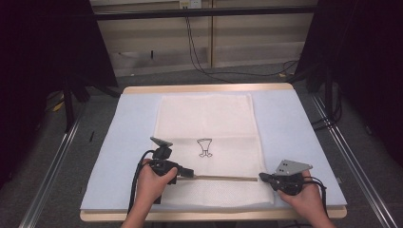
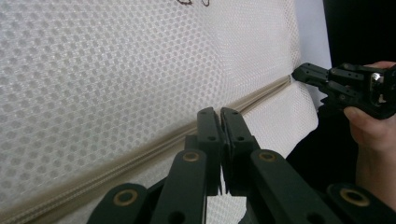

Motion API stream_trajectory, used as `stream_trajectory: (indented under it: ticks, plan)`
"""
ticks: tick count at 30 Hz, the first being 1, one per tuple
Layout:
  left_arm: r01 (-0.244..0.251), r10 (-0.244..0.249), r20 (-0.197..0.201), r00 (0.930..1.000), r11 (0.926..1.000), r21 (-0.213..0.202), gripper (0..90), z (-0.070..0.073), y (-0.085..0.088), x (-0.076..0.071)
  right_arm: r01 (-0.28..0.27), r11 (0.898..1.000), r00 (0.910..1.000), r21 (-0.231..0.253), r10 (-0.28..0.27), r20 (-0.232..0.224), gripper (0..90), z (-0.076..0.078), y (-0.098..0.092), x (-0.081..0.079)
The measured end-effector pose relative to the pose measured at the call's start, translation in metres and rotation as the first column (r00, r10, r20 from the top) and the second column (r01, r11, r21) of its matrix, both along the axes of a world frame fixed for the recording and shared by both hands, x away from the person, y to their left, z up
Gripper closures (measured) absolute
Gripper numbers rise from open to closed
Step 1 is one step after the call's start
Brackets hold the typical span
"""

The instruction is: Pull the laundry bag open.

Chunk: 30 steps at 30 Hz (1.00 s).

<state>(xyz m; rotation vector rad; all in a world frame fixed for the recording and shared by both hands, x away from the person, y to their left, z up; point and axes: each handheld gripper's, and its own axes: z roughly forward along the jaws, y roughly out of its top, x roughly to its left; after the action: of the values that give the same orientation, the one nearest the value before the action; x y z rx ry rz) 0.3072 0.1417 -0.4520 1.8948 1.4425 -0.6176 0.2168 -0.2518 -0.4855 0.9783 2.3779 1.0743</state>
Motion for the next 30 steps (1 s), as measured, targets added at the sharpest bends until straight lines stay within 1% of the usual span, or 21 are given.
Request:
stream_trajectory:
  ticks: [1,3,4,5,6,7,8,10,11,13,15,17,19,20,21,22,23,24,26,27,30]
  plan:
    - [0.001,-0.001,-0.001,1.0000,0.9999,-0.012,87.7,0.000,0.001,0.000,0.000,1.000,1.0000,0.000,0.000,0.000,90.0,0.000,0.000,0.000]
    - [-0.006,0.006,0.005,1.0000,1.0000,0.000,87.7,0.000,0.003,0.000,0.001,1.000,1.0000,0.001,-0.001,-0.001,90.0,0.000,0.000,0.000]
    - [-0.001,0.001,0.001,1.0000,0.9999,-0.016,87.7,-0.001,0.005,0.000,0.000,1.000,1.0000,0.001,0.000,-0.001,90.0,0.000,0.000,0.000]
    - [-0.005,0.005,0.012,0.9999,0.9999,-0.009,87.7,-0.001,0.007,0.000,-0.001,1.000,1.0000,0.004,0.001,-0.002,90.0,0.000,0.000,0.000]
    - [-0.011,0.011,0.008,0.9999,0.9999,-0.009,87.7,-0.001,0.007,-0.001,0.001,1.000,1.0000,0.005,-0.001,-0.002,90.0,0.000,0.000,0.000]
    - [-0.005,0.005,0.009,0.9999,1.0000,-0.008,87.7,-0.001,0.009,0.000,0.004,1.000,1.0000,0.003,-0.004,-0.002,90.0,0.000,0.000,0.000]
    - [-0.014,0.014,0.006,0.9999,0.9997,-0.021,87.7,-0.001,0.010,-0.001,0.007,1.000,1.0000,0.005,-0.007,-0.001,90.0,0.000,0.000,-0.001]
    - [-0.015,0.015,0.004,0.9999,0.9997,-0.020,87.6,-0.001,0.012,0.000,0.001,1.000,1.0000,0.001,-0.001,0.001,90.0,0.000,0.000,0.000]
    - [-0.023,0.023,0.002,0.9997,0.9993,-0.029,87.6,0.000,0.012,-0.001,0.000,1.000,1.0000,0.001,0.000,0.000,90.0,0.000,0.000,0.000]
    - [-0.015,0.015,0.002,0.9999,0.9995,-0.027,87.7,-0.001,0.014,-0.001,-0.001,1.000,1.0000,0.000,0.001,0.002,90.0,0.000,0.000,0.000]
    - [-0.027,0.027,0.003,0.9996,0.9995,-0.018,87.7,-0.001,0.015,-0.001,0.000,1.000,1.0000,0.000,0.000,0.000,90.0,0.000,0.000,0.000]
    - [-0.023,0.023,-0.005,0.9997,0.9992,-0.033,87.7,-0.001,0.017,0.000,-0.001,1.000,1.0000,0.000,0.001,0.001,90.0,0.000,0.000,0.000]
    - [-0.028,0.028,0.005,0.9996,0.9994,-0.022,87.7,-0.001,0.018,-0.001,0.000,1.000,1.0000,0.000,0.000,-0.001,90.0,0.000,0.000,0.000]
    - [-0.033,0.033,0.003,0.9994,0.9991,-0.027,87.7,-0.001,0.018,0.000,-0.001,1.000,1.0000,-0.001,0.001,0.000,90.0,0.000,0.000,0.000]
    - [-0.029,0.029,0.004,0.9996,0.9993,-0.023,87.7,0.000,0.019,0.000,-0.002,1.000,1.0000,0.000,0.002,0.000,90.0,0.000,0.000,0.000]
    - [-0.038,0.038,0.004,0.9993,0.9992,-0.013,87.7,0.000,0.020,0.000,-0.003,1.000,1.0000,0.003,0.003,-0.001,90.0,0.000,0.000,0.000]
    - [-0.037,0.037,0.000,0.9993,0.9990,-0.025,87.6,0.000,0.020,-0.001,-0.003,1.000,1.0000,0.003,0.003,-0.002,90.0,0.000,0.000,0.000]
    - [-0.028,0.028,-0.006,0.9996,0.9993,-0.026,87.7,0.000,0.022,0.000,-0.002,1.000,1.0000,-0.001,0.002,0.000,90.0,0.000,0.000,0.000]
    - [-0.033,0.033,-0.002,0.9994,0.9992,-0.024,87.7,0.000,0.024,0.000,-0.001,1.000,1.0000,-0.001,0.001,-0.002,90.0,0.000,0.000,0.000]
    - [-0.032,0.032,-0.008,0.9995,0.9988,-0.036,87.7,0.000,0.025,0.001,-0.001,1.000,1.0000,-0.001,0.001,-0.002,90.0,0.000,0.000,0.000]
    - [-0.032,0.032,0.001,0.9995,0.9992,-0.025,87.7,0.000,0.026,0.001,-0.003,1.000,1.0000,-0.001,0.003,0.000,90.0,0.000,0.000,0.000]
